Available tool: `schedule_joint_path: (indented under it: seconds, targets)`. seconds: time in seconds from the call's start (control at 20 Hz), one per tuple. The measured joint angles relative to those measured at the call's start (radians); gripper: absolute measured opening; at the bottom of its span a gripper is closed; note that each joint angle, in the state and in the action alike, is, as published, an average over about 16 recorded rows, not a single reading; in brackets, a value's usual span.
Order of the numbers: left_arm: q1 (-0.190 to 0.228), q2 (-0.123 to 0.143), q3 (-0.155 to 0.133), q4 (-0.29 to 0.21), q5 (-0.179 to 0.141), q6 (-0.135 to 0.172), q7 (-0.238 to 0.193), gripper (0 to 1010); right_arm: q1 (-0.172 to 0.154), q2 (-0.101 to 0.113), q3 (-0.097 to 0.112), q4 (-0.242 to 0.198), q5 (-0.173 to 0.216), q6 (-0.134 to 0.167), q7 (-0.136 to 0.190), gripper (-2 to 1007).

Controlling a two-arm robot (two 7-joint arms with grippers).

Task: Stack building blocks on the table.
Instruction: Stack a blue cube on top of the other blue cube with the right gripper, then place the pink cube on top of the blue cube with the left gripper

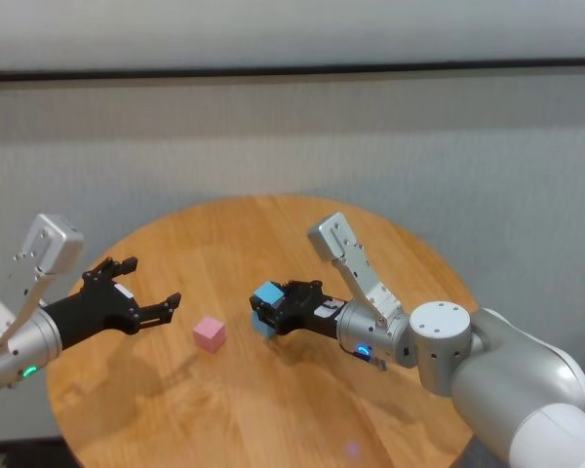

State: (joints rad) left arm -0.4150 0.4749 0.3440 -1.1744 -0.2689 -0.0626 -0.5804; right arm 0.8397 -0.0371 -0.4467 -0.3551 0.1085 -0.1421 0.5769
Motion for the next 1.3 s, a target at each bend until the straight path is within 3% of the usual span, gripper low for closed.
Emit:
schedule_joint_path:
  seconds: [0.4, 0.8, 1.05, 1.3]
  targets:
    - [0.0, 0.0, 0.0, 0.0, 0.0, 0.0, 0.0, 1002, 0.008, -0.006, 0.013, 0.015, -0.012, -0.003, 0.006, 381]
    - [0.0, 0.0, 0.0, 0.0, 0.0, 0.0, 0.0, 1002, -0.006, -0.002, 0.023, -0.021, -0.017, 0.021, 0.011, 501]
    - [0.0, 0.0, 0.0, 0.0, 0.0, 0.0, 0.0, 1002, -0.04, 0.022, 0.028, -0.115, -0.019, 0.057, -0.009, 638]
    - [0.0, 0.0, 0.0, 0.0, 0.0, 0.0, 0.0, 1002, -0.107, 0.081, 0.042, -0.299, -0.016, 0.106, -0.048, 793]
